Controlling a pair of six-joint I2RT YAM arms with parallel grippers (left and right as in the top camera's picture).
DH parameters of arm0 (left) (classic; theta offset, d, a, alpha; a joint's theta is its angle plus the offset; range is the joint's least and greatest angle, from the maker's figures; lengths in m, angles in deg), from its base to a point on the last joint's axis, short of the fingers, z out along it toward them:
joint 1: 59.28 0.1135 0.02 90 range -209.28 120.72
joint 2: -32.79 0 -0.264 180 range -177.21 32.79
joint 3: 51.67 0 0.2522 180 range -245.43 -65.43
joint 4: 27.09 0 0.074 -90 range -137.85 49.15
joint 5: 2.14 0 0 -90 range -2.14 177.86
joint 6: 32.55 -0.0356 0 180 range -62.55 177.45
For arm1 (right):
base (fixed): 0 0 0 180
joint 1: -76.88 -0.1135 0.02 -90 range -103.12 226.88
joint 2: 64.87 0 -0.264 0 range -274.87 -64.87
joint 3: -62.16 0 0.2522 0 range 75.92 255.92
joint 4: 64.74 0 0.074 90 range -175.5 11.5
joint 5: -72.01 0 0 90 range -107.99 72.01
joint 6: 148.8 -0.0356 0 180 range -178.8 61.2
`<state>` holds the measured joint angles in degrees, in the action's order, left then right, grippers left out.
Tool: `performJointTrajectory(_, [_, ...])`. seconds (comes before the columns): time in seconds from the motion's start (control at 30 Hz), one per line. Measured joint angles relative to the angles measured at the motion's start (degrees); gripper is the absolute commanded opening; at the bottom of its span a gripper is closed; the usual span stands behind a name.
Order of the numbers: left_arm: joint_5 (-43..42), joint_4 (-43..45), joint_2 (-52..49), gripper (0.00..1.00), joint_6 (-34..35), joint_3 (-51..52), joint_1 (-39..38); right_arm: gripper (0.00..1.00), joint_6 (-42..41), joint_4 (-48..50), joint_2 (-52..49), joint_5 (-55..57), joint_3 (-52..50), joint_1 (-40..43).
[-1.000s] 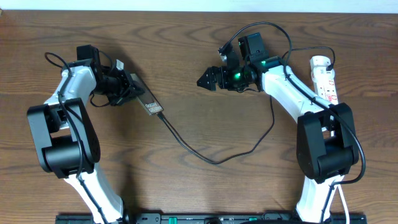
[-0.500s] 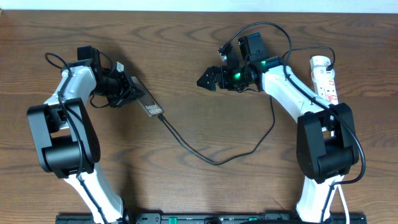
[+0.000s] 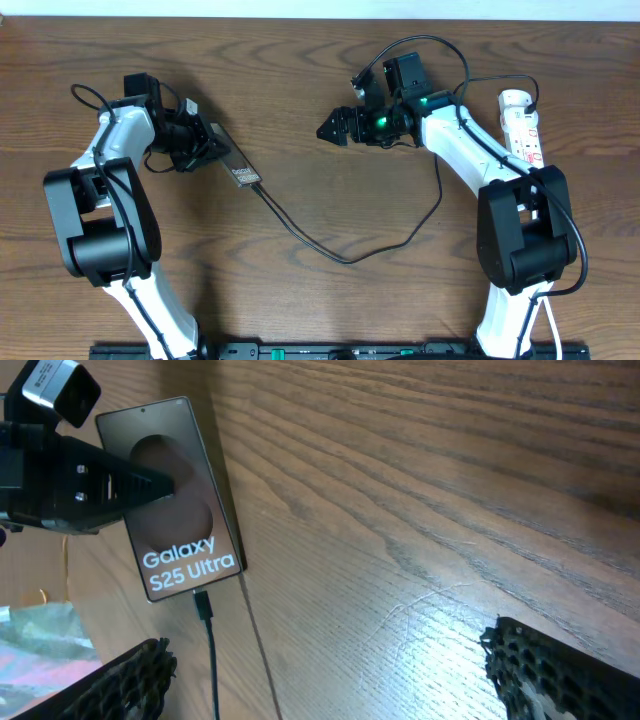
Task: Plug charger to phone and switch on socket
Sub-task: 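Lay the phone flat on the table and open the left gripper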
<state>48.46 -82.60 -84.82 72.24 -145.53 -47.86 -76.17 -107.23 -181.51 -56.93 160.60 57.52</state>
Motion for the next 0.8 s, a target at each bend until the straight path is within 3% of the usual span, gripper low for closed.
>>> performJointTrajectory(0.8, [2.9,0.0,-0.7,0.07,0.2,0.0,0.0,0.99,0.0,-0.2,0.0,0.0,0.0,0.0])
